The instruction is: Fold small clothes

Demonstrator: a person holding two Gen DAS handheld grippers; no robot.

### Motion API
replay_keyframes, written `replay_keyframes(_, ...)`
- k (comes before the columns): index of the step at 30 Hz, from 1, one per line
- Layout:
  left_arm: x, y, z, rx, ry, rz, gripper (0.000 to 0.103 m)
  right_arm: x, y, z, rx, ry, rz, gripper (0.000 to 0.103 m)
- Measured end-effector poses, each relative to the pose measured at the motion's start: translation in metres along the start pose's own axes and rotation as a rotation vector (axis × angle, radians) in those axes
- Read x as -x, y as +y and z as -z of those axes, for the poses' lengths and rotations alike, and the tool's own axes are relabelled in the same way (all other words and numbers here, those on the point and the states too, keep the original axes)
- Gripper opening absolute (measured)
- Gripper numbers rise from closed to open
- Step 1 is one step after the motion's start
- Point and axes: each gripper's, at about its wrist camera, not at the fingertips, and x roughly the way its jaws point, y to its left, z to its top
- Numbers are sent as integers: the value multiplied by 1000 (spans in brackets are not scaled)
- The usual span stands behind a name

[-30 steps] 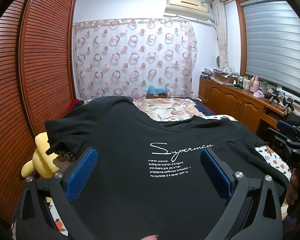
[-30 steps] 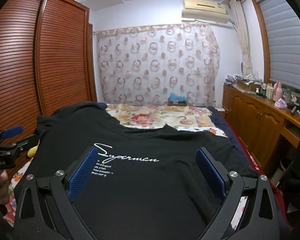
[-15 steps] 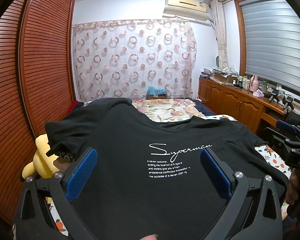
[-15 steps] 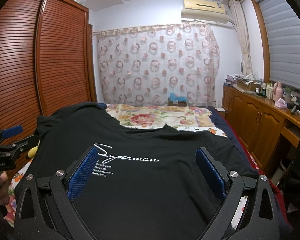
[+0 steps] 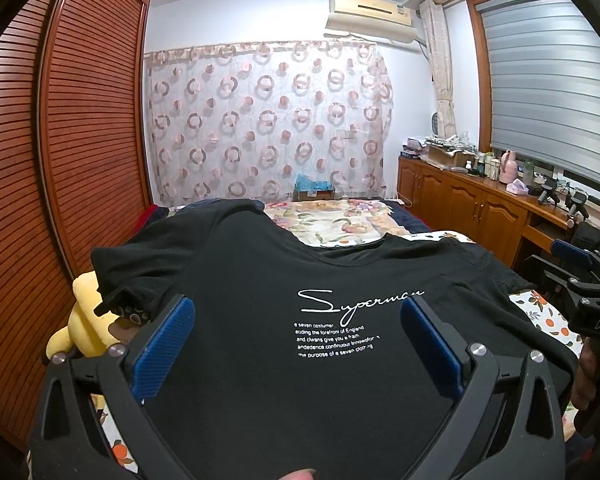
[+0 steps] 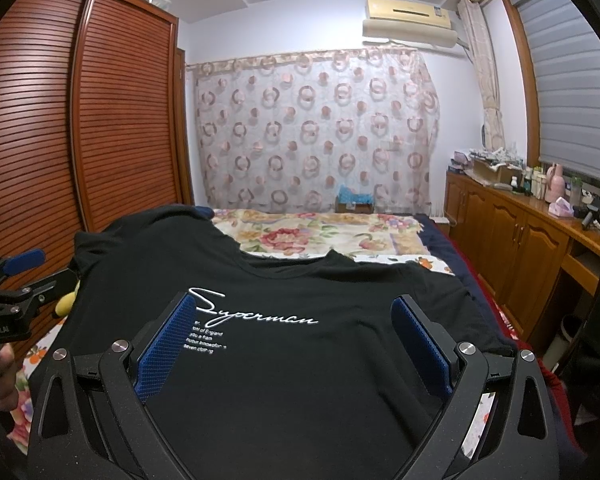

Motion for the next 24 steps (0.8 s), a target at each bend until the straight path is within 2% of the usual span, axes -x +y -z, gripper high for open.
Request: replay_keyframes(24, 3, -3, -2, -8, -6, -4, 103, 2, 2, -1, -1, -3, 0, 100)
